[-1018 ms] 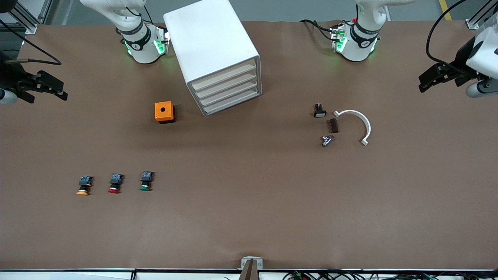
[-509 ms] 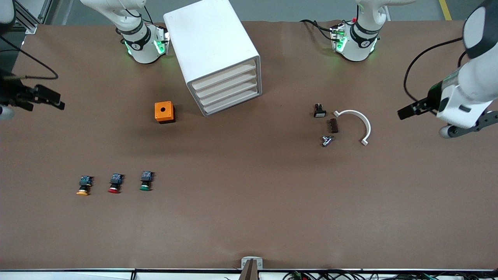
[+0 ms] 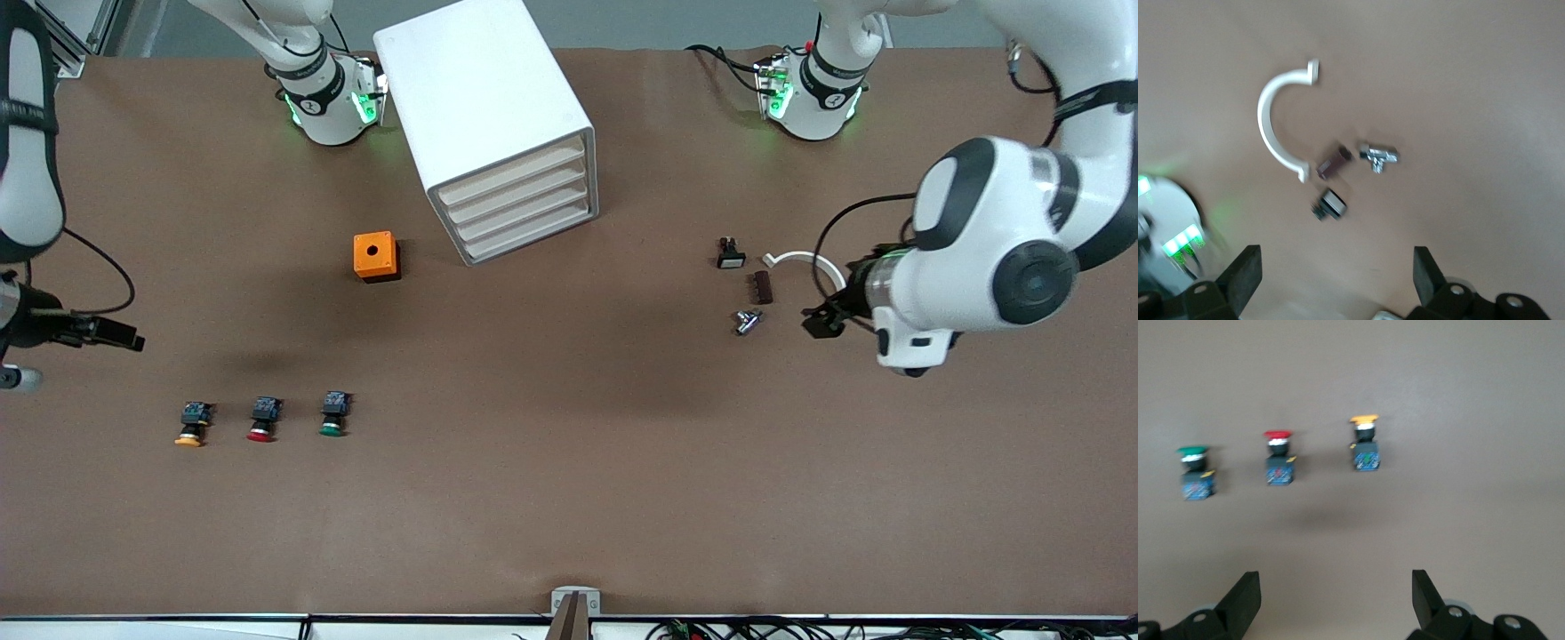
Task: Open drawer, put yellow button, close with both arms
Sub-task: 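Reach the left gripper to the cabinet drawer while the right gripper reaches the yellow button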
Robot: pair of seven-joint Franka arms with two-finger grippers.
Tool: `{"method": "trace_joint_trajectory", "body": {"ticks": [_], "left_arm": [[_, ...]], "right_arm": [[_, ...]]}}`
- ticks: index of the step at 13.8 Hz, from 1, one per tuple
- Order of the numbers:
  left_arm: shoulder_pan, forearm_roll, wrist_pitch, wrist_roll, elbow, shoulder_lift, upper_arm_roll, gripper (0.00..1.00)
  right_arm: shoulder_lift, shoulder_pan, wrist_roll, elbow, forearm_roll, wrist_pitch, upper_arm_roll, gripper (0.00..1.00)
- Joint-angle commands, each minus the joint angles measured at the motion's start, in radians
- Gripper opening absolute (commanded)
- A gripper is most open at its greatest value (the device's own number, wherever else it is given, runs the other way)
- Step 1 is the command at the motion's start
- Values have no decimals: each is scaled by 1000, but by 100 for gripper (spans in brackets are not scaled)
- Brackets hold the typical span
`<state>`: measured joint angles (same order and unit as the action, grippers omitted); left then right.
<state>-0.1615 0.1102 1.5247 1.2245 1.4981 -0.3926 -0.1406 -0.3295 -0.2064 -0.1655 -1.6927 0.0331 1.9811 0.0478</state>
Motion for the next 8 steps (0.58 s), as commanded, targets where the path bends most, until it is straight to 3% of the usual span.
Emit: {"method": "trace_joint_trajectory", "body": {"ticks": [1, 3, 6, 8], "left_arm": [[-64, 57, -20, 324, -56, -92, 4, 100], [-111, 141, -20, 451, -68, -143, 6, 100], [-140, 372, -20, 628, -68, -212, 6, 100], [-154, 492, -20, 769, -67, -261, 6, 100]], "right_arm": [[-66, -10, 3, -22, -2, 126, -13, 100], [-141, -10, 4, -27, -2, 241, -11, 100], [-265, -10, -5, -28, -2, 439, -13, 100], [-304, -11, -3, -27, -2, 502, -13, 100]]}}
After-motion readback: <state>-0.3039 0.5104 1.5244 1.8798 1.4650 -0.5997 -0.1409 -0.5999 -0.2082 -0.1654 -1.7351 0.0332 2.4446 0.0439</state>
